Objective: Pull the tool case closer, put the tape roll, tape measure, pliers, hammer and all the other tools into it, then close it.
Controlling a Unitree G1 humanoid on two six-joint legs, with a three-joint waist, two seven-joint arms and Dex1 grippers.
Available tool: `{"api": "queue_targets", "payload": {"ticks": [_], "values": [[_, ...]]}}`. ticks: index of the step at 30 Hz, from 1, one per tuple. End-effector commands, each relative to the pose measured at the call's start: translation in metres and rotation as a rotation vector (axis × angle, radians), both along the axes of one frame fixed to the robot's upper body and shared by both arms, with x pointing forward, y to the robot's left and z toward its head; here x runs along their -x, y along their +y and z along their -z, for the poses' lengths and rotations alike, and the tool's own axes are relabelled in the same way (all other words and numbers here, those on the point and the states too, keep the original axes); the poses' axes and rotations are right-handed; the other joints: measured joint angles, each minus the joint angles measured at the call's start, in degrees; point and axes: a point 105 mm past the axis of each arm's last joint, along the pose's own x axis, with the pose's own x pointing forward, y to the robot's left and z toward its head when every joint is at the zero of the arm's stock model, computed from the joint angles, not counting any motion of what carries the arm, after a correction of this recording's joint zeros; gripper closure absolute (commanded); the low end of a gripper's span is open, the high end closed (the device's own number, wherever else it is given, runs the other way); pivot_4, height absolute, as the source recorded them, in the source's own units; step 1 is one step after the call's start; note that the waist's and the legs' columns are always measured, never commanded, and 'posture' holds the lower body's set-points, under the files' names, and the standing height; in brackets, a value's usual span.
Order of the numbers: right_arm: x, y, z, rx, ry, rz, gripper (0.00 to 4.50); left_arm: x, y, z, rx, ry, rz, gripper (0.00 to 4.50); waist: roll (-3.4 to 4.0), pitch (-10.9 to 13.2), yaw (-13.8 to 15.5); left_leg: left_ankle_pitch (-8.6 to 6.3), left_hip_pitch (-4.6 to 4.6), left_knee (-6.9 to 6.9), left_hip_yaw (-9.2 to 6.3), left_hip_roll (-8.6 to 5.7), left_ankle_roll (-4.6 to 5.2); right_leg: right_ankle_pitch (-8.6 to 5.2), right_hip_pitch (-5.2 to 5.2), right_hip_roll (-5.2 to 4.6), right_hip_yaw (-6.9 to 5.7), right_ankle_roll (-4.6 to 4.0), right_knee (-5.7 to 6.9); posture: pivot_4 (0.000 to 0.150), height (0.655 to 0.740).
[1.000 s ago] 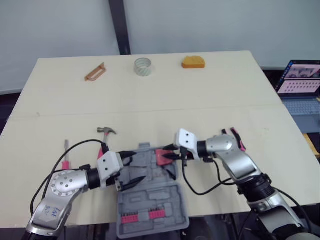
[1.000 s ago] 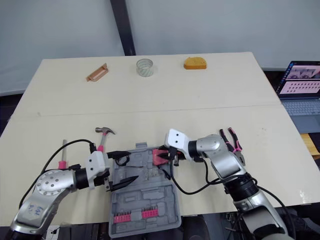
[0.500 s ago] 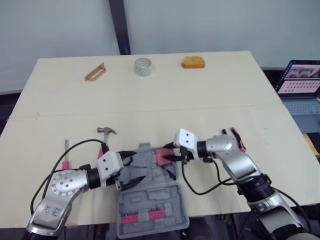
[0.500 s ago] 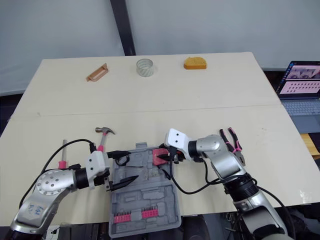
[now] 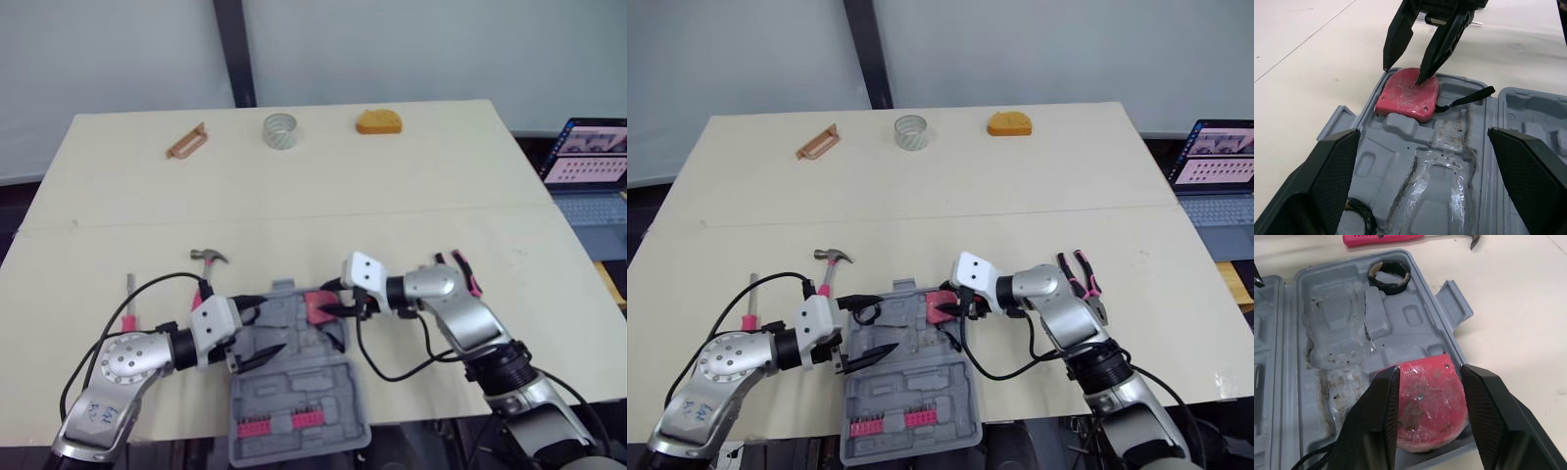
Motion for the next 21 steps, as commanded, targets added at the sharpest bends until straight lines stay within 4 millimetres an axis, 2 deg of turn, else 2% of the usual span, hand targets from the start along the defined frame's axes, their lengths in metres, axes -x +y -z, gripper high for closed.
{"api": "queue_targets", "payload": {"ticks": [1, 8, 14, 21], "values": [[0.004, 0.002, 0.005, -0.020, 0.009, -0.030, 2.43, 0.000, -0.002, -0.005, 0.015, -0.020, 0.010, 0.00, 0.00, 0.00, 0.02, 0.00, 0.00, 0.00, 0.00, 0.00, 0.00, 0.00, 0.00, 0.00, 0.00, 0.00, 0.00, 0.150, 0.7400], [-0.001, -0.007, 0.021, 0.009, 0.023, -0.030, 2.43, 0.000, 0.001, -0.005, 0.008, -0.022, 0.003, 0.00, 0.00, -0.01, 0.00, 0.00, 0.02, 0.02, 0.00, 0.00, 0.00, 0.00, 0.02, 0.00, 0.00, 0.00, 0.01, 0.150, 0.7400], [-0.001, -0.008, 0.046, 0.041, 0.032, -0.037, 2.43, -0.001, 0.003, -0.007, 0.003, -0.026, -0.001, 0.00, 0.01, -0.05, -0.11, 0.00, 0.10, 0.01, 0.00, 0.00, 0.00, 0.00, 0.09, 0.00, 0.00, 0.00, 0.01, 0.150, 0.7400], [-0.002, -0.014, 0.065, 0.076, 0.060, -0.043, 2.43, -0.002, 0.004, -0.008, 0.000, -0.028, 0.000, 0.00, -0.01, -0.16, -0.05, 0.00, 0.51, -0.04, -0.02, 0.01, 0.00, 0.00, 0.57, 0.01, -0.02, 0.00, -0.09, 0.150, 0.7400]]}}
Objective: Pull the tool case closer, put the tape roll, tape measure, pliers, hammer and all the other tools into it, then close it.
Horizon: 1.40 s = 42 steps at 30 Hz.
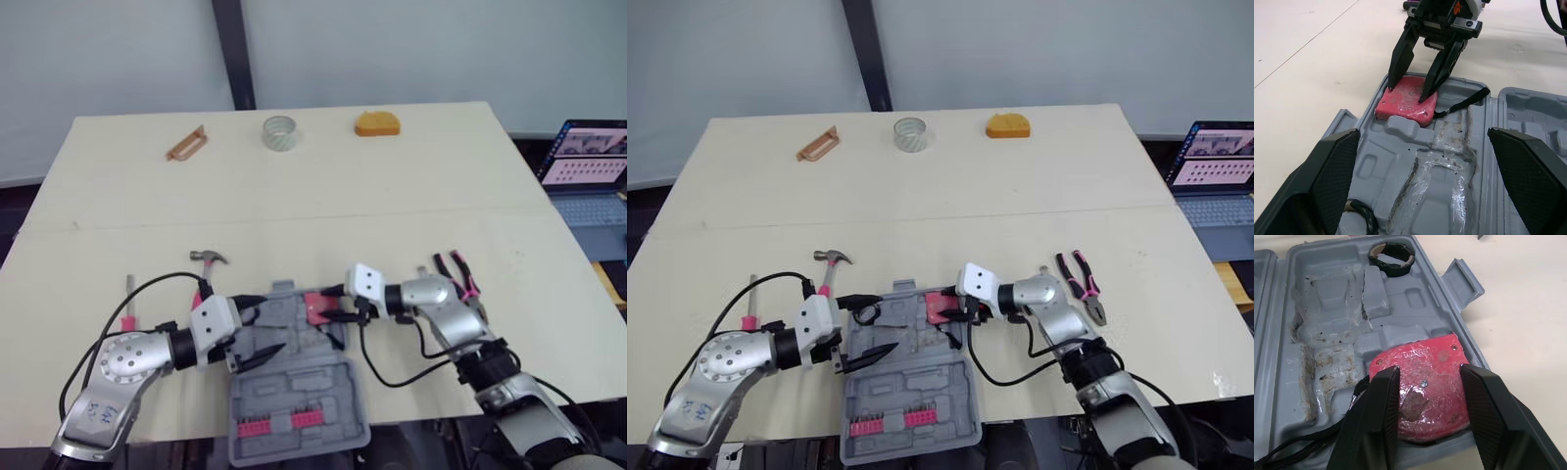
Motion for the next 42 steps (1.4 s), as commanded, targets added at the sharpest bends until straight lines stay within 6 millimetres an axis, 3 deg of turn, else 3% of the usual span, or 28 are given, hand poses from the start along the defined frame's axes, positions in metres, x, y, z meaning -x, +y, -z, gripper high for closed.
{"api": "queue_targets", "payload": {"ticks": [1, 5, 11, 16, 18, 22, 24, 28, 29, 33, 36, 42], "values": [[0.007, -0.012, 0.035, 0.098, 0.090, 0.017, 2.43, -0.002, 0.003, -0.007, 0.003, -0.024, 0.001, 0.00, -0.01, -0.03, 0.07, 0.00, 0.26, -0.10, 0.00, 0.00, 0.00, 0.00, 0.27, 0.00, 0.00, 0.00, -0.07, 0.150, 0.7400], [0.008, -0.011, 0.036, 0.074, 0.112, 0.022, 2.43, -0.002, 0.002, -0.008, 0.003, -0.023, 0.001, 0.00, 0.00, -0.25, 0.10, -0.01, 0.50, -0.21, 0.00, 0.01, -0.01, 0.00, 0.47, 0.00, 0.01, 0.00, -0.12, 0.150, 0.7400], [0.003, -0.003, 0.012, -0.018, 0.089, 0.025, 2.43, -0.002, 0.003, -0.007, 0.005, -0.020, -0.004, 0.00, 0.01, -0.27, 0.11, -0.01, 0.50, -0.21, 0.00, 0.02, -0.01, 0.00, 0.46, 0.00, 0.02, 0.00, -0.13, 0.150, 0.7400], [0.000, -0.003, -0.031, -0.177, 0.084, 0.054, 2.43, -0.004, 0.007, -0.009, 0.014, -0.022, -0.035, 0.00, 0.08, -0.23, 0.19, -0.01, 0.38, -0.22, 0.00, 0.01, -0.01, 0.00, 0.35, -0.01, 0.02, 0.00, -0.13, 0.150, 0.7400], [0.001, -0.016, -0.055, -0.248, 0.089, 0.087, 2.43, -0.006, 0.017, -0.013, 0.027, -0.015, -0.085, 0.00, 0.12, -0.20, 0.21, -0.01, 0.23, -0.18, -0.02, 0.01, -0.01, 0.00, 0.23, -0.01, 0.02, 0.00, -0.12, 0.150, 0.7400], [0.011, -0.066, -0.073, -0.253, 0.125, 0.222, 2.43, -0.004, 0.050, -0.019, 0.046, 0.041, -0.223, 0.00, 0.20, -0.15, 0.65, -0.02, 0.10, -0.14, -0.09, 0.00, -0.01, 0.00, 0.20, -0.01, -0.01, 0.00, -0.18, 0.150, 0.7400], [0.020, -0.095, -0.070, -0.230, 0.159, 0.304, 1.94, 0.000, 0.073, -0.022, 0.083, 0.067, -0.329, 0.00, 0.20, -0.15, 1.11, -0.04, 0.09, -0.19, -0.08, 0.01, 0.01, 0.00, 0.22, -0.01, -0.02, 0.00, -0.28, 0.150, 0.7400], [0.040, -0.148, -0.066, -0.212, 0.210, 0.473, 0.25, 0.015, 0.126, -0.021, 0.060, 0.105, -0.537, 0.00, 0.17, -0.14, 1.78, -0.07, 0.04, -0.19, 0.03, 0.01, 0.06, 0.00, 0.25, 0.00, -0.02, 0.00, -0.48, 0.150, 0.7400], [0.044, -0.162, -0.064, -0.199, 0.213, 0.520, 0.08, 0.020, 0.142, -0.021, 0.065, 0.105, -0.597, 0.00, 0.17, -0.14, 1.81, -0.08, 0.02, -0.13, 0.07, 0.01, 0.08, 0.00, 0.25, 0.00, 0.01, 0.00, -0.48, 0.150, 0.7400], [0.052, -0.232, -0.062, -0.188, 0.188, 0.785, 0.08, 0.042, 0.202, -0.020, 0.083, 0.100, -0.841, 0.00, 0.17, -0.14, 1.88, -0.14, 0.08, -0.10, 0.15, 0.01, 0.18, 0.00, 0.32, 0.00, 0.05, 0.00, -0.50, 0.150, 0.7400], [0.054, -0.267, -0.058, -0.221, 0.152, 0.946, 0.08, 0.056, 0.230, -0.016, 0.129, 0.097, -0.979, 0.00, 0.15, -0.14, 1.82, -0.16, 0.09, -0.11, 0.20, 0.00, 0.22, 0.00, 0.32, 0.00, 0.08, 0.00, -0.55, 0.150, 0.7400], [0.055, -0.313, -0.042, -0.318, 0.060, 1.210, 0.08, 0.071, 0.267, -0.001, 0.187, 0.048, -1.230, 0.00, 0.14, -0.13, 1.83, -0.18, 0.16, -0.13, 0.25, 0.01, 0.22, 0.00, 0.35, -0.01, 0.16, 0.00, -0.56, 0.150, 0.7400]]}}
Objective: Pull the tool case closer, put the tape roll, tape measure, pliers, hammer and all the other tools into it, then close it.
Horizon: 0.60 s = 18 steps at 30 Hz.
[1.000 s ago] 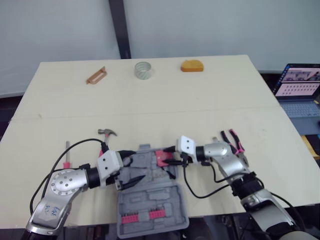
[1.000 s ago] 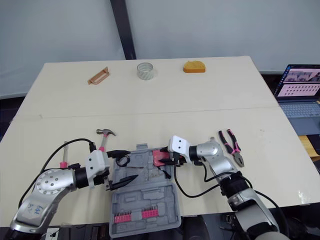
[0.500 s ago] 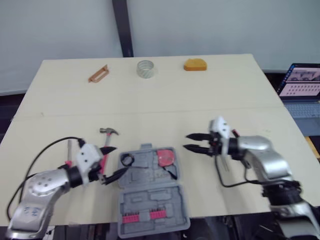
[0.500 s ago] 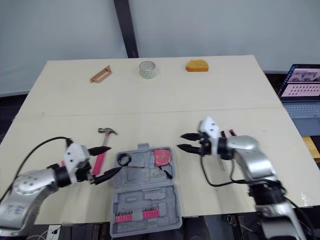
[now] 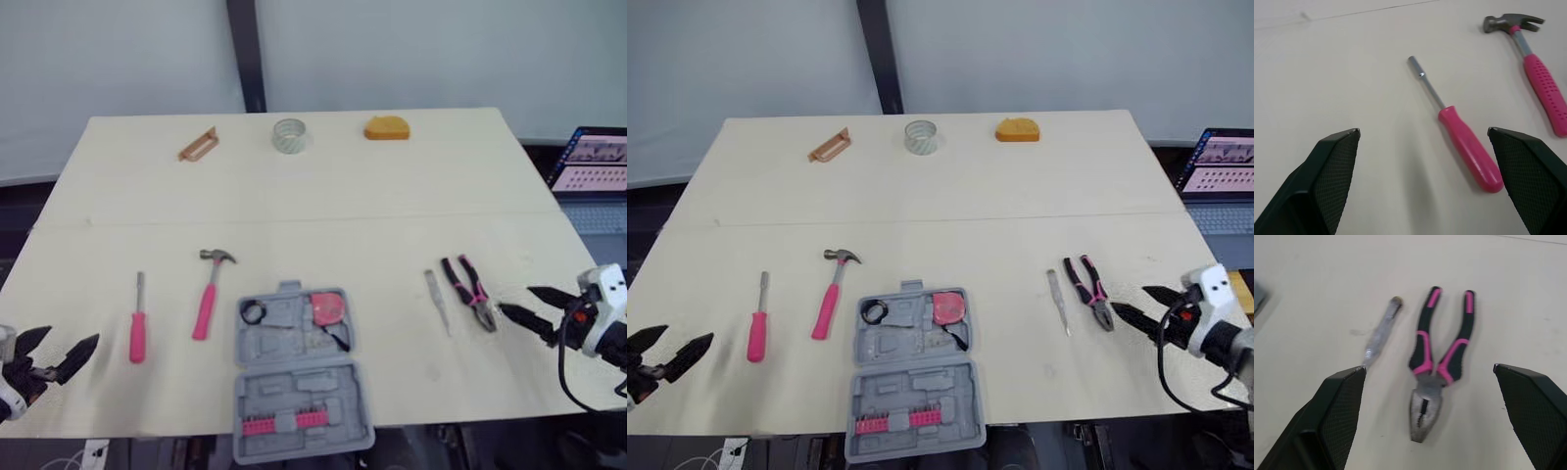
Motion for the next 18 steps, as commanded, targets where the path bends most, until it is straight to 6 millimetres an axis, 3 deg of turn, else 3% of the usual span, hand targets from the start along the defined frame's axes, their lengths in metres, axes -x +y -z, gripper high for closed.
{"api": "queue_targets", "payload": {"ticks": [1, 8, 18], "values": [[0.002, -0.031, 0.000, 0.028, -0.076, 0.172, 0.08, 0.010, 0.028, -0.003, -0.047, -0.056, -0.181, 0.00, 0.00, 0.00, 0.00, 0.00, 0.00, 0.00, 0.00, 0.00, -0.01, 0.00, 0.00, 0.00, 0.00, 0.00, 0.00, 0.150, 0.7400], [-0.004, -0.043, 0.000, 0.026, -0.135, 0.260, 0.08, 0.011, 0.032, 0.007, -0.049, -0.062, -0.250, 0.00, 0.00, 0.00, -0.21, -0.01, 0.16, -0.03, 0.18, 0.01, -0.03, 0.00, -0.01, 0.00, 0.20, 0.00, 0.00, 0.150, 0.7400], [-0.008, -0.036, 0.000, 0.032, -0.131, 0.224, 0.08, 0.007, 0.028, 0.007, -0.038, -0.071, -0.234, 0.00, 0.00, 0.00, -0.15, -0.02, 0.21, -0.10, 0.26, 0.01, -0.03, 0.01, -0.01, 0.01, 0.27, 0.01, 0.00, 0.150, 0.7400]]}}
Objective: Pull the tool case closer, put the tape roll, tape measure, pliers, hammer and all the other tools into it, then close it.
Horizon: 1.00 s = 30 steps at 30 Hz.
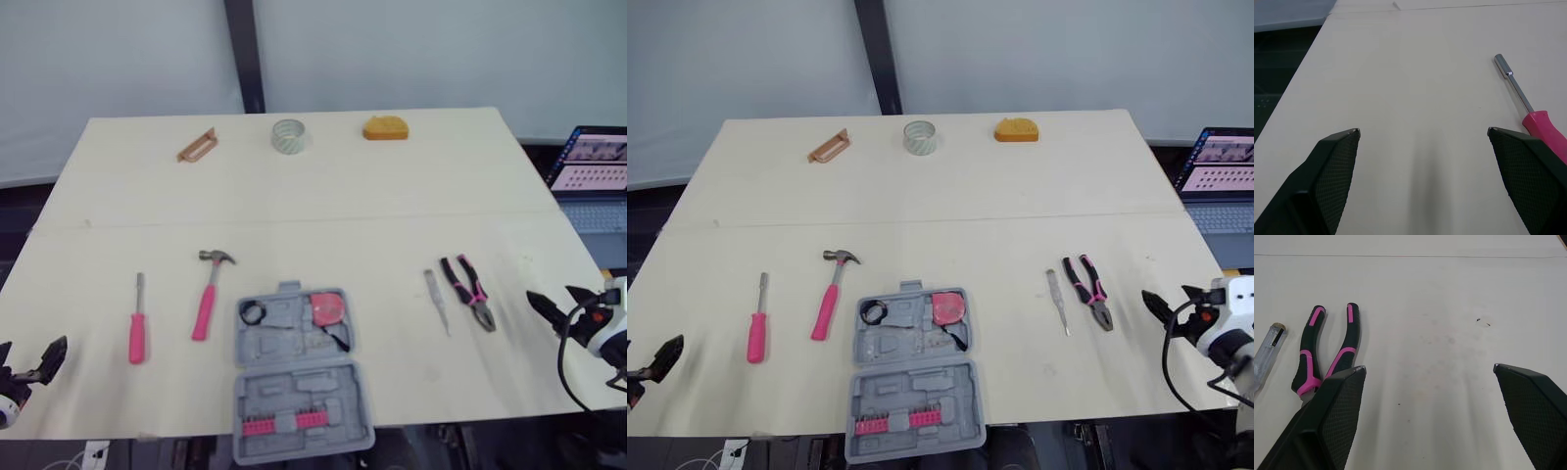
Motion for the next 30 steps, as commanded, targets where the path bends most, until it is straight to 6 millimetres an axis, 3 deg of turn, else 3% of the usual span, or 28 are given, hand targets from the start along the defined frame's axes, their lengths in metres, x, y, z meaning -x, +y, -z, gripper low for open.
{"api": "queue_targets", "payload": {"ticks": [1, 5, 11, 15, 18, 23, 26, 30], "values": [[-0.001, 0.001, -0.011, 0.023, -0.030, -0.017, 0.08, 0.002, 0.003, -0.005, -0.012, -0.018, -0.012, 0.00, 0.00, 0.00, -0.01, 0.00, 0.00, 0.00, 0.00, 0.00, 0.00, 0.00, 0.00, 0.00, 0.00, 0.00, 0.00, 0.150, 0.7400], [-0.003, 0.007, -0.014, 0.021, -0.035, -0.044, 0.08, 0.001, 0.001, -0.003, 0.000, -0.019, -0.004, 0.00, 0.00, 0.00, -0.04, 0.00, 0.01, 0.00, 0.02, 0.00, 0.00, 0.00, -0.01, 0.00, 0.02, 0.00, 0.00, 0.150, 0.7400], [-0.003, 0.028, -0.018, -0.023, -0.031, -0.129, 0.08, -0.022, -0.033, -0.011, 0.033, -0.069, 0.158, 0.00, 0.00, 0.00, 0.21, 0.00, 0.01, 0.01, 0.02, 0.00, 0.00, 0.00, 0.00, 0.00, 0.04, 0.00, 0.00, 0.150, 0.7400], [-0.003, 0.044, -0.014, -0.008, -0.001, -0.148, 0.08, -0.054, -0.086, -0.026, 0.039, -0.103, 0.401, 0.00, 0.00, 0.00, 0.75, 0.00, 0.00, 0.08, 0.01, 0.00, 0.00, 0.03, 0.01, 0.00, 0.06, 0.03, 0.00, 0.150, 0.7400], [-0.002, 0.056, -0.005, 0.008, 0.040, -0.160, 0.08, -0.072, -0.149, -0.038, 0.041, -0.109, 0.676, 0.00, 0.00, 0.00, 1.06, 0.00, -0.01, 0.11, 0.02, 0.00, 0.00, 0.07, 0.02, 0.00, 0.08, 0.06, 0.02, 0.150, 0.7400], [-0.001, 0.074, 0.009, 0.026, 0.096, -0.151, 0.08, -0.075, -0.239, -0.049, -0.028, -0.086, 1.143, 0.00, 0.04, -0.03, 1.19, 0.00, 0.00, 0.11, 0.06, -0.02, 0.00, 0.10, 0.01, 0.01, 0.14, 0.06, 0.03, 0.150, 0.7400], [0.000, 0.083, 0.015, 0.042, 0.100, -0.137, 0.08, -0.072, -0.266, -0.050, -0.091, -0.086, 1.334, 0.00, 0.09, -0.05, 1.03, 0.00, 0.00, 0.10, 0.08, -0.01, 0.00, 0.10, -0.02, 0.04, 0.14, 0.06, 0.03, 0.150, 0.7400], [-0.001, 0.086, 0.023, 0.063, 0.120, -0.112, 0.08, -0.071, -0.288, -0.048, -0.137, -0.111, 1.483, 0.00, 0.11, -0.05, 0.89, 0.00, -0.01, 0.06, 0.13, -0.01, 0.00, 0.10, -0.05, 0.05, 0.16, 0.06, 0.01, 0.150, 0.7400]]}}
